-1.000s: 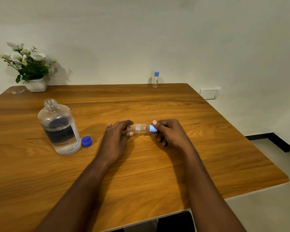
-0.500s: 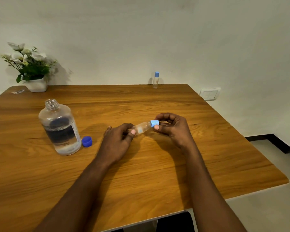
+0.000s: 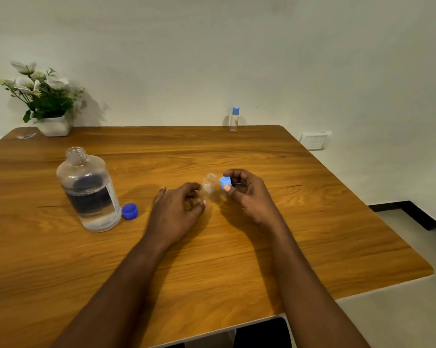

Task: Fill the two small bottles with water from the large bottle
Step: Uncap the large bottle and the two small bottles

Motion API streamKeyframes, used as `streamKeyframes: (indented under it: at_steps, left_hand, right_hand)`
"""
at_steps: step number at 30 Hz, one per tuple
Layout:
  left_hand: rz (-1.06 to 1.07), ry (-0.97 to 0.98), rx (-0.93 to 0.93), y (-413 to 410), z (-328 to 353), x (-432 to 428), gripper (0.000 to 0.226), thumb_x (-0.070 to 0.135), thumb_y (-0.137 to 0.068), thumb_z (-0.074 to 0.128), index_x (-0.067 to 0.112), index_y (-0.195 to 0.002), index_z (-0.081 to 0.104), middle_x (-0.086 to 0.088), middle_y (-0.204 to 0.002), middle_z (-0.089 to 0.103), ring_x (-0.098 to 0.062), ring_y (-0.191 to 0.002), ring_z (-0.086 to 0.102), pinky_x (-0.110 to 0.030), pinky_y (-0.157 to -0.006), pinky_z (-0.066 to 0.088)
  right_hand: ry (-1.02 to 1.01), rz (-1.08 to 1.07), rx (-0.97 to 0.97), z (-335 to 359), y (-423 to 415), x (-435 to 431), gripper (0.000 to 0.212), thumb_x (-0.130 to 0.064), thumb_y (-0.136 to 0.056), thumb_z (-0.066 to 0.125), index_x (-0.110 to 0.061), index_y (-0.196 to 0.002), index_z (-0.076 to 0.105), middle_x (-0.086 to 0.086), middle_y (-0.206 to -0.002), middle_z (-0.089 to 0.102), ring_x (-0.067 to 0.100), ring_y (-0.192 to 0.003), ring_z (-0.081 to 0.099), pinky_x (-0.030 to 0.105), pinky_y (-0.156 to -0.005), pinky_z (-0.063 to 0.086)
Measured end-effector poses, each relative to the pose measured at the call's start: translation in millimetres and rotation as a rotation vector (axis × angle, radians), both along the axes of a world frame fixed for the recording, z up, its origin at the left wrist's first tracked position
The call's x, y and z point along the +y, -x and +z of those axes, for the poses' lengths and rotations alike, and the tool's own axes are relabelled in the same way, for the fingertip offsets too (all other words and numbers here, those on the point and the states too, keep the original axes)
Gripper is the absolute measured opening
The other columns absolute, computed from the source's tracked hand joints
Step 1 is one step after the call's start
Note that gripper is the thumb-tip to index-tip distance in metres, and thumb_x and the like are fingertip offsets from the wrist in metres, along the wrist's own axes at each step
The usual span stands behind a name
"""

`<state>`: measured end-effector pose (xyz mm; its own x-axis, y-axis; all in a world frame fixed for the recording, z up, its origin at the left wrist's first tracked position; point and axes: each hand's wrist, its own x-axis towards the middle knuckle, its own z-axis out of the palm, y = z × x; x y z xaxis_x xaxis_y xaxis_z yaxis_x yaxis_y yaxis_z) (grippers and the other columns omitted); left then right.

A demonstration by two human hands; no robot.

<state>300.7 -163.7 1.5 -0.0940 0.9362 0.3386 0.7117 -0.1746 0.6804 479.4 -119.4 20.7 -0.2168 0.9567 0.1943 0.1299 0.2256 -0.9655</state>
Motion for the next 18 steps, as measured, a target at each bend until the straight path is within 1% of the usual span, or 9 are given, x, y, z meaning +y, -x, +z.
streamKeyframes:
  at_steps: [2, 4, 6, 8, 9, 10, 12, 16, 18]
  left_hand:
    - [0.057, -0.007, -0.027, 0.9, -1.3, 2.6, 0.038, 0.038, -0.085, 0.069, 0.026, -0.121, 0.059, 0.007, -0.111, 0.07, -0.008, -0.108, 0.063, -0.046, -0.118, 0.02]
    - [0.101, -0.008, -0.058, 2.9, -3.6, 6.4, 0.038, 0.039, -0.083, 0.071, 0.026, -0.117, 0.06, 0.006, -0.109, 0.071, -0.009, -0.106, 0.064, -0.048, -0.116, 0.026]
    - [0.133, -0.026, -0.112, 4.9, -5.5, 9.9, 0.037, 0.038, -0.081, 0.074, 0.025, -0.113, 0.062, 0.004, -0.106, 0.073, -0.013, -0.103, 0.066, -0.049, -0.105, 0.041]
    - [0.176, -0.029, -0.126, 5.0, -4.2, 11.7, 0.038, 0.037, -0.08, 0.075, 0.021, -0.113, 0.064, 0.001, -0.108, 0.072, -0.018, -0.104, 0.066, -0.046, -0.096, 0.048]
    - [0.199, -0.026, -0.11, 4.9, -3.5, 12.7, 0.04, 0.038, -0.079, 0.075, 0.02, -0.114, 0.064, 0.0, -0.11, 0.071, -0.02, -0.105, 0.064, -0.045, -0.094, 0.049]
    - [0.218, -0.019, -0.093, 4.9, -2.7, 13.8, 0.042, 0.038, -0.079, 0.075, 0.018, -0.115, 0.065, -0.002, -0.111, 0.07, -0.022, -0.106, 0.064, -0.045, -0.092, 0.05]
    - [0.242, -0.007, -0.085, 4.8, -1.2, 15.9, 0.043, 0.036, -0.08, 0.075, 0.016, -0.117, 0.065, -0.003, -0.111, 0.07, -0.023, -0.105, 0.063, -0.044, -0.09, 0.051]
    - [0.267, 0.017, -0.08, 5.6, -1.2, 17.0, 0.042, 0.029, -0.082, 0.074, 0.017, -0.12, 0.064, -0.003, -0.109, 0.07, -0.023, -0.103, 0.064, -0.042, -0.089, 0.052]
    - [0.277, 0.017, -0.082, 5.6, -1.2, 16.6, 0.041, 0.027, -0.083, 0.074, 0.016, -0.12, 0.064, -0.003, -0.11, 0.071, -0.023, -0.104, 0.064, -0.04, -0.089, 0.052]
  right_hand:
    - [-0.009, -0.078, -0.011, -2.2, 0.5, 1.8, 0.027, -0.002, -0.085, 0.07, -0.01, -0.11, 0.063, 0.004, -0.098, 0.067, 0.006, -0.086, 0.063, 0.014, -0.074, 0.052]
    - [-0.005, -0.143, -0.045, -5.3, 0.4, 4.7, 0.03, -0.006, -0.08, 0.075, -0.009, -0.108, 0.065, 0.004, -0.097, 0.069, 0.008, -0.088, 0.064, 0.021, -0.076, 0.053]
    - [-0.014, -0.182, -0.093, -9.6, 2.7, 8.1, 0.033, -0.008, -0.079, 0.076, -0.013, -0.11, 0.065, 0.004, -0.1, 0.069, 0.009, -0.092, 0.065, 0.023, -0.078, 0.053]
    - [-0.064, -0.208, -0.169, -14.0, 7.8, 10.5, 0.039, -0.01, -0.082, 0.074, -0.017, -0.119, 0.063, -0.002, -0.104, 0.068, 0.002, -0.094, 0.063, 0.018, -0.082, 0.051]
    - [-0.099, -0.222, -0.216, -15.5, 10.8, 11.7, 0.041, -0.01, -0.083, 0.072, -0.018, -0.123, 0.063, -0.003, -0.108, 0.068, 0.0, -0.096, 0.062, 0.018, -0.086, 0.05]
    - [-0.13, -0.237, -0.267, -17.5, 13.6, 13.8, 0.04, -0.011, -0.084, 0.07, -0.017, -0.123, 0.063, -0.002, -0.113, 0.069, 0.002, -0.099, 0.062, 0.021, -0.09, 0.051]
    - [-0.155, -0.254, -0.363, -18.8, 17.7, 15.8, 0.036, -0.014, -0.085, 0.07, -0.017, -0.12, 0.066, -0.001, -0.117, 0.07, 0.006, -0.105, 0.063, 0.028, -0.096, 0.051]
    - [-0.149, -0.274, -0.404, -18.7, 21.3, 15.1, 0.029, -0.021, -0.079, 0.075, -0.019, -0.107, 0.067, -0.001, -0.107, 0.073, 0.01, -0.102, 0.066, 0.037, -0.089, 0.054]
    - [-0.158, -0.286, -0.417, -17.3, 21.7, 13.5, 0.028, -0.023, -0.078, 0.077, -0.02, -0.104, 0.067, 0.0, -0.106, 0.073, 0.012, -0.1, 0.067, 0.036, -0.086, 0.054]
